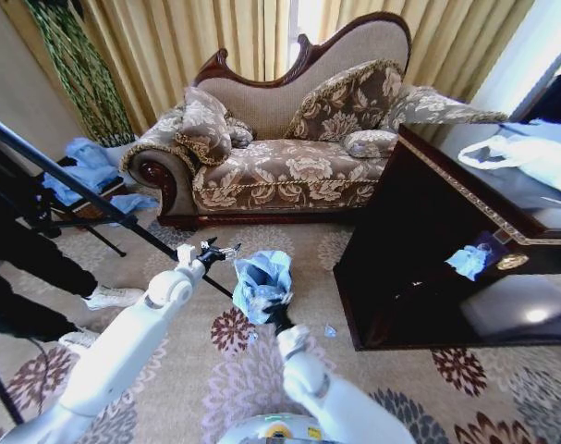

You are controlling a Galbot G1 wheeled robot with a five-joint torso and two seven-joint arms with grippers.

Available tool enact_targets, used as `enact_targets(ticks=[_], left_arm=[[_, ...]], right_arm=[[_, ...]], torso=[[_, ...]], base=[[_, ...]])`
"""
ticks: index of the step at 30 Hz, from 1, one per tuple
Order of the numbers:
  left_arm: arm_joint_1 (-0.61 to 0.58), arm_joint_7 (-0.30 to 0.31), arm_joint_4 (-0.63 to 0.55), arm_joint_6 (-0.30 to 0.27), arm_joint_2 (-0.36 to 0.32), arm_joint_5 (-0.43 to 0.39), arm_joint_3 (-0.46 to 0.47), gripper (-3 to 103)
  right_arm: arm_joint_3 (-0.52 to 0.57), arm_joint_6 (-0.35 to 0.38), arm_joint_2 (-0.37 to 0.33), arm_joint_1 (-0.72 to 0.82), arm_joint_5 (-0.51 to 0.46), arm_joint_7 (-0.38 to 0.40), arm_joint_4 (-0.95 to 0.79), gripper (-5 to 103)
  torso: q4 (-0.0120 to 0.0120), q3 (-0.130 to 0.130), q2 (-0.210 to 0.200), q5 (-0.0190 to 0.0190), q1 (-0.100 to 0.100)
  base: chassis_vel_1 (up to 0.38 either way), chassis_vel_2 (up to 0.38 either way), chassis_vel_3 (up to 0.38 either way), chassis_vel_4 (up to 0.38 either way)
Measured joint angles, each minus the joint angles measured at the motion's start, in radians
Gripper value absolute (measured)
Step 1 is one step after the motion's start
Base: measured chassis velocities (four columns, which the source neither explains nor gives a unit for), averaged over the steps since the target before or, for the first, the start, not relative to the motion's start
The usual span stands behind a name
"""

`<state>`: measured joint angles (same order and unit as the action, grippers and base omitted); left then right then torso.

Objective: Place a garbage bag over the trash bin.

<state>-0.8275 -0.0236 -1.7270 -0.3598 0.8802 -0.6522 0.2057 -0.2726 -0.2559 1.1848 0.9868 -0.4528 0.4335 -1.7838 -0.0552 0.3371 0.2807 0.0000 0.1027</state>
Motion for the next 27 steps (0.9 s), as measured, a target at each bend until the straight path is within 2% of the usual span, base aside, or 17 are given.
enact_targets(ticks=[2,3,6,7,9,10,12,13,15,16,18,19,22,23,24,26,27], left_arm=[[-0.001,-0.014,0.013,0.011,-0.007,0.004,0.002,100],[0.002,-0.034,0.030,0.024,-0.011,0.007,-0.001,100],[0.020,-0.119,0.084,0.059,-0.027,0.031,-0.013,100],[0.020,-0.119,0.084,0.059,-0.027,0.031,-0.013,100],[0.055,-0.211,0.136,0.083,-0.035,0.046,-0.033,100],[0.055,-0.211,0.136,0.083,-0.035,0.046,-0.033,100],[0.128,-0.316,0.197,0.094,-0.022,0.053,-0.078,100],[0.128,-0.316,0.197,0.094,-0.022,0.053,-0.078,100],[0.210,-0.408,0.270,0.116,0.002,0.063,-0.146,100],[0.244,-0.432,0.303,0.129,0.012,0.065,-0.172,100],[0.323,-0.489,0.390,0.168,0.039,0.071,-0.236,102],[0.323,-0.489,0.390,0.168,0.039,0.071,-0.236,102],[0.463,-0.645,0.562,0.273,0.087,0.145,-0.327,98],[0.494,-0.681,0.603,0.306,0.100,0.166,-0.346,97],[0.494,-0.681,0.603,0.306,0.100,0.166,-0.346,97],[0.602,-0.807,0.748,0.412,0.151,0.233,-0.398,97],[0.632,-0.844,0.790,0.442,0.170,0.249,-0.410,97]], right_arm=[[0.023,-0.012,-0.009,0.016,-0.004,-0.032,0.000,100],[0.054,-0.027,-0.016,0.035,-0.014,-0.075,0.001,100],[0.170,-0.045,-0.022,0.074,-0.083,-0.211,0.004,100],[0.170,-0.045,-0.022,0.074,-0.083,-0.211,0.004,100],[0.290,-0.046,-0.030,0.101,-0.150,-0.305,-0.004,100],[0.290,-0.046,-0.030,0.101,-0.150,-0.305,-0.004,100],[0.398,-0.046,-0.032,0.147,-0.175,-0.349,-0.030,100],[0.398,-0.046,-0.032,0.147,-0.175,-0.349,-0.030,100],[0.478,-0.046,-0.025,0.207,-0.177,-0.366,-0.066,100],[0.498,-0.046,-0.018,0.230,-0.177,-0.369,-0.081,100],[0.525,-0.046,0.000,0.274,-0.168,-0.371,-0.109,100],[0.525,-0.046,0.000,0.274,-0.168,-0.371,-0.109,100],[0.540,-0.054,0.025,0.311,-0.145,-0.371,-0.124,100],[0.541,-0.056,0.029,0.314,-0.141,-0.371,-0.125,100],[0.541,-0.056,0.029,0.314,-0.141,-0.371,-0.125,100],[0.545,-0.061,0.040,0.320,-0.127,-0.368,-0.124,100],[0.547,-0.064,0.043,0.321,-0.123,-0.367,-0.120,100]], torso=[[0.0007,0.000,0.000,0.0005,0.000],[0.0007,0.000,0.000,0.0002,0.000],[-0.0006,0.000,0.000,0.0002,0.000],[-0.0006,0.000,0.000,0.0002,0.000],[0.0014,0.000,0.000,0.0001,0.000],[0.0014,0.000,0.000,0.0001,0.000],[0.0000,0.000,0.000,0.0001,0.000],[0.0000,0.000,0.000,0.0001,0.000],[-0.0007,0.000,0.000,0.0000,0.000],[-0.0008,0.000,0.000,-0.0001,0.000],[0.0003,0.000,0.000,0.0000,0.000],[0.0003,0.000,0.000,0.0000,0.000],[0.0000,0.000,0.000,0.0005,0.000],[0.0001,0.000,0.000,0.0006,0.000],[0.0001,0.000,0.000,0.0006,0.000],[0.0002,0.000,0.000,0.0000,0.000],[0.0004,0.000,0.000,0.0003,0.000]], base=[[0.000,0.000,0.000,0.000],[0.000,0.000,0.000,0.000],[0.000,0.000,0.000,0.000],[0.000,0.000,0.000,0.000],[0.000,0.000,0.000,0.000],[0.000,0.000,0.000,0.000],[0.000,0.000,0.000,0.000],[0.000,0.000,0.000,0.000],[0.000,0.000,0.000,0.000],[0.000,0.000,0.000,0.000],[0.000,0.000,0.000,0.000],[0.000,0.000,0.000,0.000],[0.000,0.000,0.000,0.000],[0.000,0.000,0.000,0.000],[0.000,0.000,0.000,0.000],[0.000,0.000,0.000,0.000],[0.000,0.000,0.000,0.000]])
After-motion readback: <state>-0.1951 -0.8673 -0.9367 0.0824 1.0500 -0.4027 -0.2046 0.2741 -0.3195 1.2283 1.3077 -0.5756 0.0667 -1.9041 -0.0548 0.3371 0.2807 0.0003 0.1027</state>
